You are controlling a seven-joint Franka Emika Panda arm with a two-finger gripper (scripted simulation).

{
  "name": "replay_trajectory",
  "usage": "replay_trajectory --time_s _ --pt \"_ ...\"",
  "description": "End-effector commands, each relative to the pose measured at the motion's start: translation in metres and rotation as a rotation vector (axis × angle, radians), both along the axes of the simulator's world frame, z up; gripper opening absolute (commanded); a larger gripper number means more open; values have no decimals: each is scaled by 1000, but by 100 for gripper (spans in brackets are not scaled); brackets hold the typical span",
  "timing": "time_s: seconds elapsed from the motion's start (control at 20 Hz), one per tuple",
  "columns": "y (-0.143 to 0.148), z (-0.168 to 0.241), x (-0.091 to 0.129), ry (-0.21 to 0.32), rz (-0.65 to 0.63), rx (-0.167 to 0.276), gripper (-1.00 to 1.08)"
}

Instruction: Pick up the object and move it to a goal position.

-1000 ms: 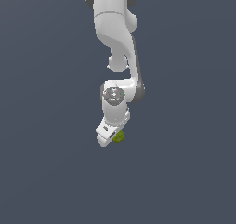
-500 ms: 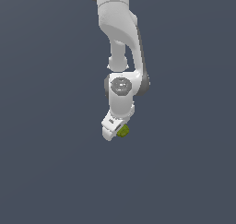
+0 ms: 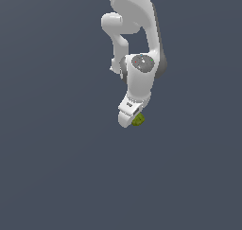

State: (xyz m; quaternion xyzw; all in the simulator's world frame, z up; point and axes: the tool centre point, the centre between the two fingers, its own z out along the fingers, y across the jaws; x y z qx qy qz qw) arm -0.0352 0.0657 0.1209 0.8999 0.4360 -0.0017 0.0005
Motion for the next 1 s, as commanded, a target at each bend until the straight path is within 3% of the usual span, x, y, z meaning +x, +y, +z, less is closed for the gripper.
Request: replay_trajectory --time_s 0.0,0.5,0.95 --pt "17 18 -14 -3 0 -1 -100" --pt "70 73 -58 -3 1 -1 -100" --pt "88 91 -71 -3 1 2 -100"
